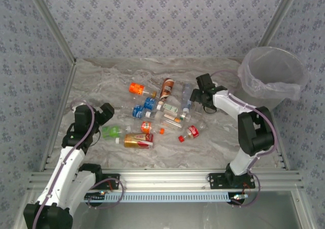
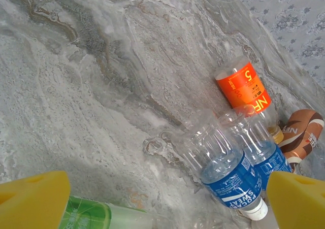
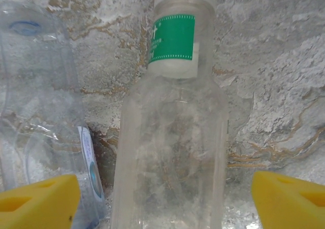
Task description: Put the plastic bottles in the bin
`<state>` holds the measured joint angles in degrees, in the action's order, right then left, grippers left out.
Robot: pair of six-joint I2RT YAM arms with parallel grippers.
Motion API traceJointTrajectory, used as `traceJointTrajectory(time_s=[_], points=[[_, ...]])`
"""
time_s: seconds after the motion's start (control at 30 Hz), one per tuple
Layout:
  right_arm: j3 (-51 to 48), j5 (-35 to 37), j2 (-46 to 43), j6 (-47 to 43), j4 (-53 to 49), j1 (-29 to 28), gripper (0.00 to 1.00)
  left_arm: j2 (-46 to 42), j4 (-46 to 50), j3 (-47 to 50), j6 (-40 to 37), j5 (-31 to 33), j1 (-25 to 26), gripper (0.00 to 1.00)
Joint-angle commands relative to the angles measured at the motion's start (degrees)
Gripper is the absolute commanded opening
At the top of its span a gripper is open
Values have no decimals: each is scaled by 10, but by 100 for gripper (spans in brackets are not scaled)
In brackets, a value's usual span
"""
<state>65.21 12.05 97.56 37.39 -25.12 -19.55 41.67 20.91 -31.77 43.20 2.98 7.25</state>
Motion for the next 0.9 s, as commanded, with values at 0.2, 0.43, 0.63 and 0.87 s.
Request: traceJointTrajectory(time_s=[0.2, 0.43, 0.63, 0.87], points=[[9, 10, 65, 6, 7, 3, 80, -2, 15, -4, -1, 2, 0, 100], [7, 12, 83, -8, 31, 9, 65, 15, 25, -12, -3, -2, 0, 99], [-14, 28, -21, -65, 41, 7, 57, 23, 41, -21, -4, -1, -1, 99], [12, 21, -164, -150, 10, 7, 54, 36, 47, -34, 7, -9, -3, 100]])
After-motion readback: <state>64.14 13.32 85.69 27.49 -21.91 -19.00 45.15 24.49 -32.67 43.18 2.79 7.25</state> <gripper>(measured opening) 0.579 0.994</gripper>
